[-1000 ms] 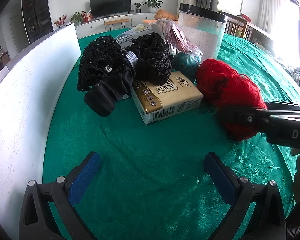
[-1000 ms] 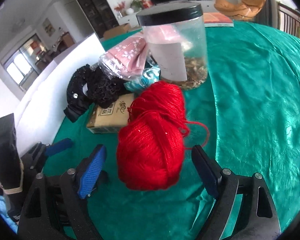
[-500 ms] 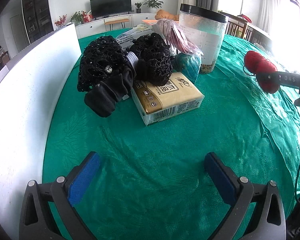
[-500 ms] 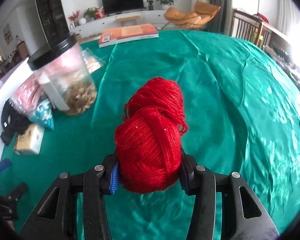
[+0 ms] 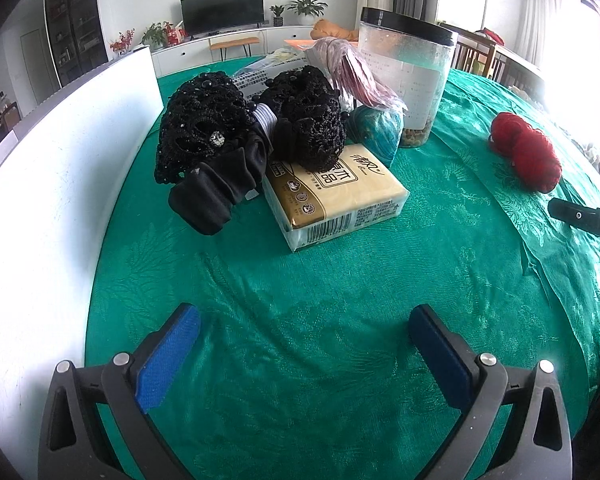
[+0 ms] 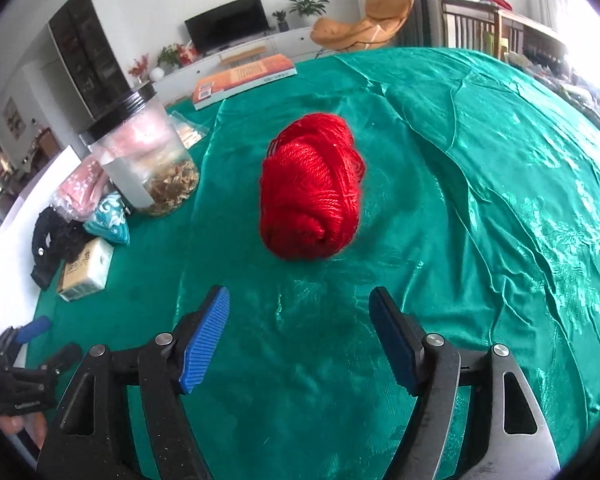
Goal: Organize soft objects
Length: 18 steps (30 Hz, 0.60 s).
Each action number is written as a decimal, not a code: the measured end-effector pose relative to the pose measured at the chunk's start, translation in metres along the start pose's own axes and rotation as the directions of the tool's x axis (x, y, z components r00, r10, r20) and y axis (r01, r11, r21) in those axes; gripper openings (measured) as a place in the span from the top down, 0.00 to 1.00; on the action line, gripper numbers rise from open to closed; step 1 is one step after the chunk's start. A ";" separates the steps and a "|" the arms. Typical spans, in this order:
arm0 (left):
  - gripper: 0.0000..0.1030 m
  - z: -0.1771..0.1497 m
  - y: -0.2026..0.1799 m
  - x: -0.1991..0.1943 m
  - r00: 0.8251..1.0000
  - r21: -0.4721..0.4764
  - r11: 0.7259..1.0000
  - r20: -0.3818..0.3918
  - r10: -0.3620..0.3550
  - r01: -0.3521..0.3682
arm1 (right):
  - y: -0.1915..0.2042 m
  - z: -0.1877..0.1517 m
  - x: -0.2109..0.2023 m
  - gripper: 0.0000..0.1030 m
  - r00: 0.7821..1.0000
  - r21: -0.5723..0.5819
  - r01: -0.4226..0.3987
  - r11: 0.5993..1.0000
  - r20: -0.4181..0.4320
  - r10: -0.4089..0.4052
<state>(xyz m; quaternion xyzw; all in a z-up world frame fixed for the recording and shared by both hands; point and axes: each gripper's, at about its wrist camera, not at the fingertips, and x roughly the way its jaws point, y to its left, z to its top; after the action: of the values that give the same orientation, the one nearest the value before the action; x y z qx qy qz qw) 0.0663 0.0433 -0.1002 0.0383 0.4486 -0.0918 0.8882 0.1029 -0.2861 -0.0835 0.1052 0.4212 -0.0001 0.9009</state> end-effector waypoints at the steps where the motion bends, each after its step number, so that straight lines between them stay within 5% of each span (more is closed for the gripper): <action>1: 0.00 0.000 0.000 0.000 1.000 0.000 1.000 0.000 0.000 0.000 | -0.001 0.000 0.003 0.24 1.000 0.004 0.001 1.000 -0.010 -0.001; 18: 0.00 0.000 0.001 0.000 1.000 -0.001 1.000 0.000 -0.001 0.001 | 0.019 -0.010 0.009 0.15 0.995 -0.129 0.096 0.987 -0.016 -0.099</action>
<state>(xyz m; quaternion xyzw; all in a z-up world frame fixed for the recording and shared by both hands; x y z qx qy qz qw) 0.0660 0.0440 -0.1002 0.0379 0.4484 -0.0919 0.8883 0.1025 -0.2645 -0.0930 0.0265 0.4351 -0.0161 0.8998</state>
